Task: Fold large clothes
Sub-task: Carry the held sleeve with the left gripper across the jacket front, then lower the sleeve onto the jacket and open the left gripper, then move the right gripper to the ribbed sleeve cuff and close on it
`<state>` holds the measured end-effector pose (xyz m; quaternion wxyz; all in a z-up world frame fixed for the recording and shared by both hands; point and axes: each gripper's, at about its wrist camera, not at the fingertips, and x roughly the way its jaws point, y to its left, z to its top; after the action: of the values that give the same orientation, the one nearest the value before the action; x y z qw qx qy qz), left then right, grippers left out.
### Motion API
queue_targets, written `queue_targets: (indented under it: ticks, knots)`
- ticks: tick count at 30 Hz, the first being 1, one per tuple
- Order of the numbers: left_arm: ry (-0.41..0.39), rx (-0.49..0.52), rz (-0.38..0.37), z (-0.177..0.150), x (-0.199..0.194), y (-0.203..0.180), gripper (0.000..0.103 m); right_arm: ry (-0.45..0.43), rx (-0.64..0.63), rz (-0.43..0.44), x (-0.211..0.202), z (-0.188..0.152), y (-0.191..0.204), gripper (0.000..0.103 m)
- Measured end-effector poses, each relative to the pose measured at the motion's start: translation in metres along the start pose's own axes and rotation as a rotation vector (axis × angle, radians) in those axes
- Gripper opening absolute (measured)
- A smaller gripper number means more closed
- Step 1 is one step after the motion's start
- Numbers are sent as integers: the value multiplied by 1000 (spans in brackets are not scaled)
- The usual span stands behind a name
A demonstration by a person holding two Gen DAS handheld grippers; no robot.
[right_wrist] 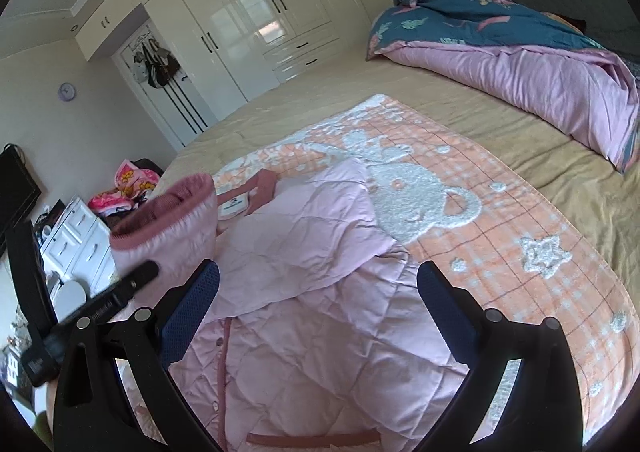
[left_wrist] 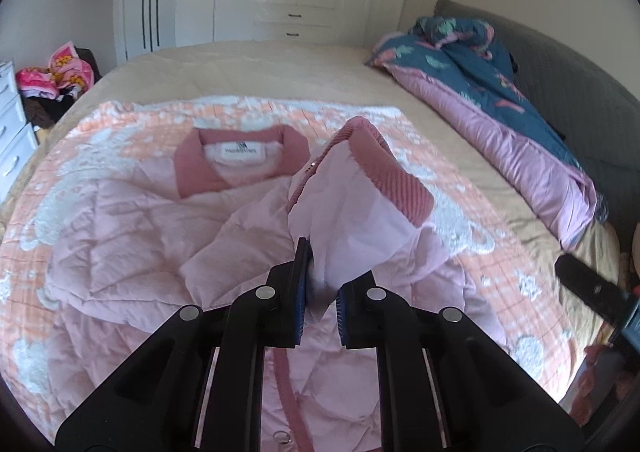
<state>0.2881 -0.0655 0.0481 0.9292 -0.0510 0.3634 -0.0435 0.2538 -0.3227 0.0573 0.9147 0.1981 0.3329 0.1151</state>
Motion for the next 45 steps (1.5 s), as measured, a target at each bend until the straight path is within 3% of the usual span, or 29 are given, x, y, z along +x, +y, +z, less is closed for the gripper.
queue_targets:
  ticks: [9,17,18,20,21,26,32,39,45]
  knots:
    - [113,106,-20,-26,30,-20,16,7,38,-16,4,-1,-15,99]
    - [191,191,-25,-45,38,-27,33,16,34,-21,8,-3,-14,99]
    - [199,203,-35,-47,36,-27,39,17,32,-22,8,-3,-14,99]
    - [210,201,-67,-50,33,-26,62,23,28,-21,11,-4,-11,99]
    - [211,199,-73,-51,31,-25,84,26,27,-21,12,-4,-10,99]
    - [197,173,-112,-52,16,-12,85,57,11,-15,23,-9,1,99]
    - [151,86,-65,-38,0,33,94,112,-16,10,43,-19,21,99]
    - [107,-16,9,-25,-13,97,94,191,-68,43,71,-35,53,99]
    - [82,-174,72,-21,-19,162,94,284,-64,59,105,-56,65,99]
